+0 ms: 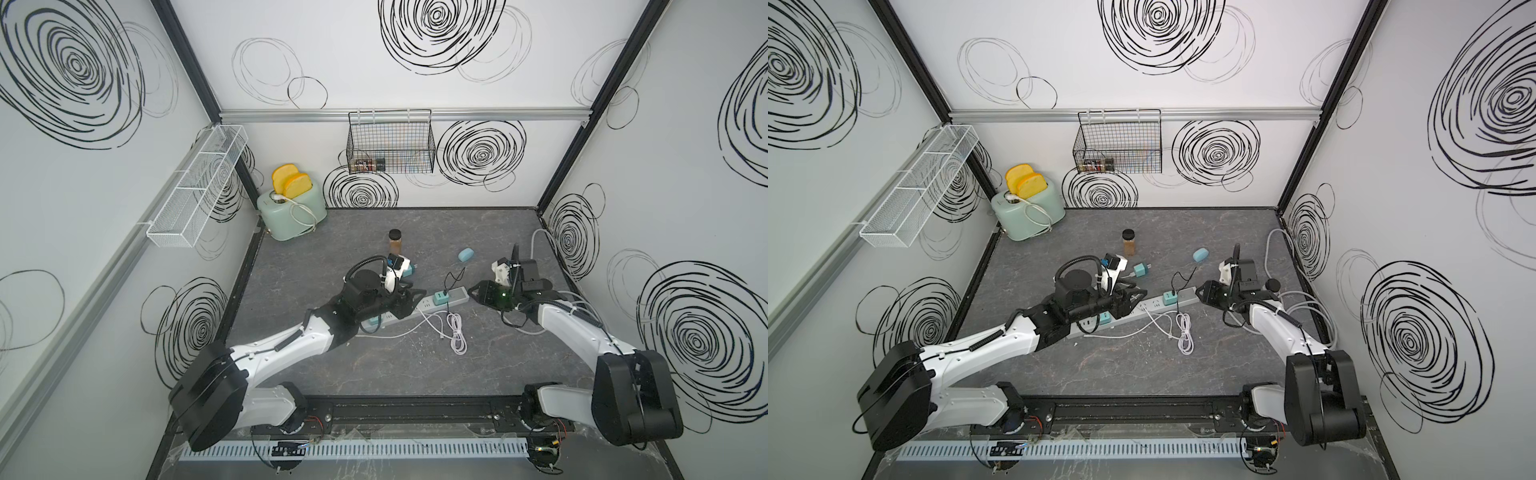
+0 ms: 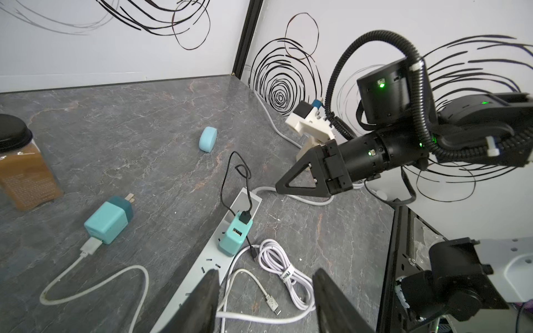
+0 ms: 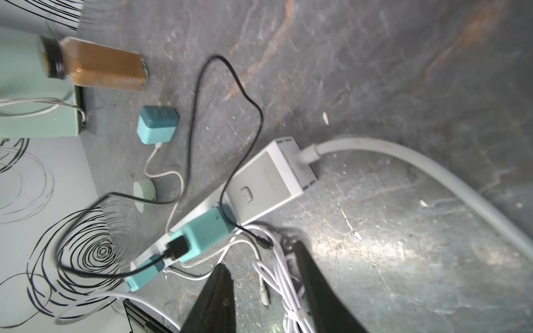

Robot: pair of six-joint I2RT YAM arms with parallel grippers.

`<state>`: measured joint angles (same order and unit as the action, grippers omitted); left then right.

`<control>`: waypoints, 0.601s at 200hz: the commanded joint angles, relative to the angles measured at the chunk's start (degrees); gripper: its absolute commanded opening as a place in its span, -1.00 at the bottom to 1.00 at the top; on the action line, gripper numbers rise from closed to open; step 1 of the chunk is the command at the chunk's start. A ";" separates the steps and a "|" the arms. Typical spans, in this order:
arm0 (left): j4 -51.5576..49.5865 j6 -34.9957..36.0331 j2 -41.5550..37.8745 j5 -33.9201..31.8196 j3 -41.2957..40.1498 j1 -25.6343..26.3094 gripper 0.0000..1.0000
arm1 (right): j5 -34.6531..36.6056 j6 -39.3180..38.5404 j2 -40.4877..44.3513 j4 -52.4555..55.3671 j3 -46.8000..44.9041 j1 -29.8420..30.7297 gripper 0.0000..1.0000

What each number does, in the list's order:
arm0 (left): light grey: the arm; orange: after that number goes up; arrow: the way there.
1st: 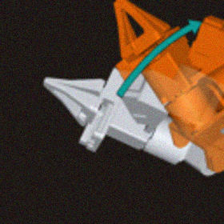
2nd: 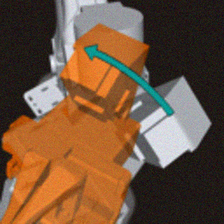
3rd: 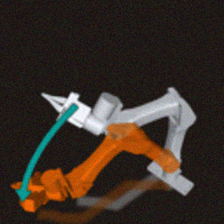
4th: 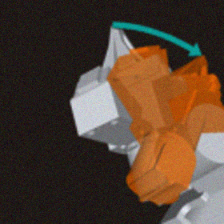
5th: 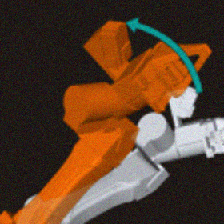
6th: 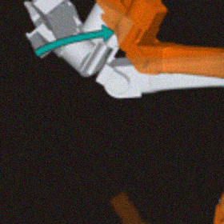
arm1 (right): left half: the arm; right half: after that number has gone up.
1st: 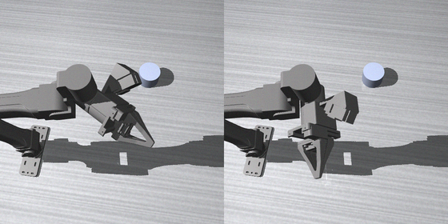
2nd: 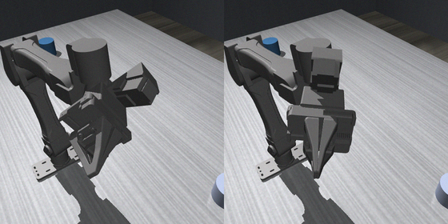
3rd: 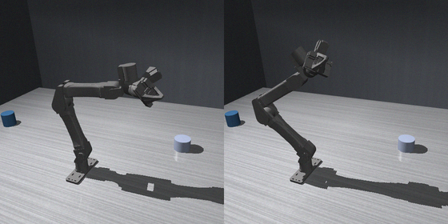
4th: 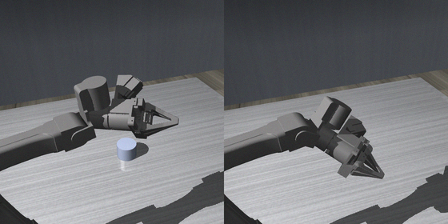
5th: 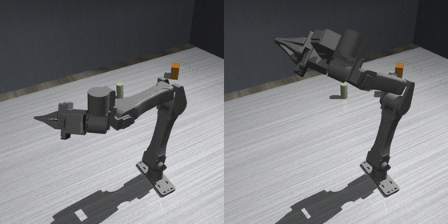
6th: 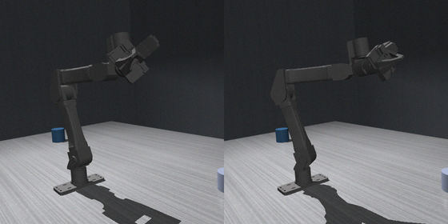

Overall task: Charge the bluetooth headset
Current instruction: Pick up the charging cable from the center of the board.

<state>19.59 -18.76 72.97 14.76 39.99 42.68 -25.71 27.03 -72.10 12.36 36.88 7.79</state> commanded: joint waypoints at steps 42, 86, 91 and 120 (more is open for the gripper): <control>4.63 -0.23 -0.20 2.78 -1.66 -0.20 0.12 | 0.41 -3.64 1.49 -0.81 -1.78 6.19 -0.38; 6.09 0.22 -0.47 3.76 -2.81 -0.29 0.12 | 0.68 -6.49 -3.82 -4.72 -2.46 7.65 -0.42; 6.17 0.25 -0.39 3.90 -2.89 -0.26 0.12 | 0.84 -7.12 -4.33 -5.19 -2.43 8.03 -0.44; 6.42 0.66 0.31 4.48 -3.16 -0.23 0.12 | 1.37 -9.53 -7.53 -6.28 -1.38 9.73 -0.44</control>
<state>22.22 -18.90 72.86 17.91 37.58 42.68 -25.04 20.73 -77.69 8.47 34.79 16.27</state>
